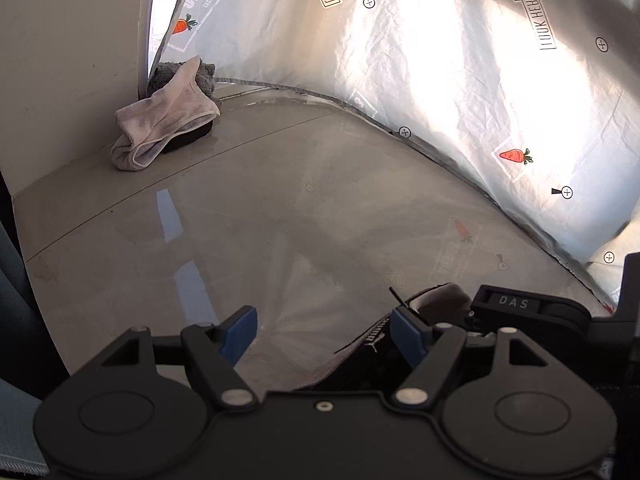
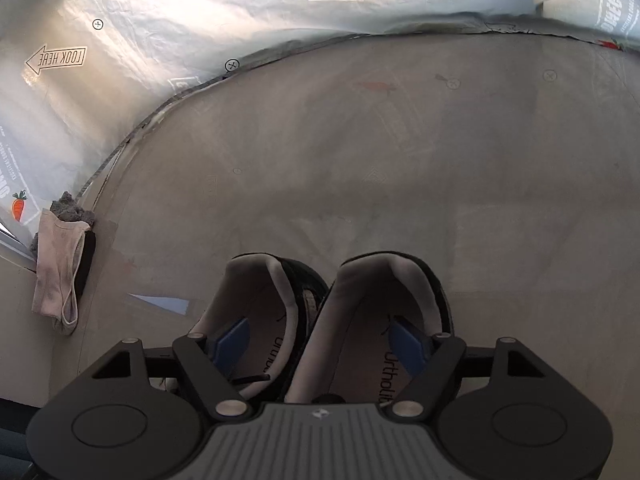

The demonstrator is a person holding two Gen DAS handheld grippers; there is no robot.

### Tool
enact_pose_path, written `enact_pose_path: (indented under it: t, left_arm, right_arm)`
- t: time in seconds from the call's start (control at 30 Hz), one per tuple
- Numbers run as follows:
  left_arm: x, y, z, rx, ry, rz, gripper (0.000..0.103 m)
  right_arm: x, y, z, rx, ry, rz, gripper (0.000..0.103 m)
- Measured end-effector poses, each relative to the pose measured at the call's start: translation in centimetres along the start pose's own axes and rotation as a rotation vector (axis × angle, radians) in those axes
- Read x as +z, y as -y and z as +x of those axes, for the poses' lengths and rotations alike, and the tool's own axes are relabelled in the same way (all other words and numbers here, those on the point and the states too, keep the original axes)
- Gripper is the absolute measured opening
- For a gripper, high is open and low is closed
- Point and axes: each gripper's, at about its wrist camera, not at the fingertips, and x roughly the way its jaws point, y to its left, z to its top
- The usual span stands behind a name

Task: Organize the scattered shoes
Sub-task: 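Grasp both black Puma sneakers by their heel collars with the right gripper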

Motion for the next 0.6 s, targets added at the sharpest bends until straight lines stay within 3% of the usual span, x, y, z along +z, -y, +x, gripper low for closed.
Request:
enact_pose_path:
  t: [0.07, 0.2, 0.3, 0.47, 0.6]
  left_arm:
    - [-0.3, -0.5, 0.3, 0.020, -0.013, -0.005, 0.074]
    - [-0.8, -1.3, 0.7, 0.035, -0.037, -0.032, 0.074]
    - [-0.9, -1.8, 0.5, 0.036, -0.038, -0.052, 0.074]
    - [-1.0, -2.2, 0.1, 0.043, -0.026, -0.058, 0.074]
    - [-1.3, -2.0, -0.2, 0.052, -0.025, -0.052, 0.074]
  right_arm:
    - [0.4, -0.6, 1.2, -0.035, -0.013, 0.011, 0.077]
    - [0.4, -3.2, 3.5, -0.212, -0.038, -0.046, 0.079]
    - [-0.4, -4.4, 4.0, -0.286, 0.004, -0.060, 0.077]
    - [-1.9, -2.2, 2.1, -0.214, 0.112, -0.016, 0.048]
    - [-3.3, -1.0, 0.7, -0.146, 0.182, -0.065, 0.039]
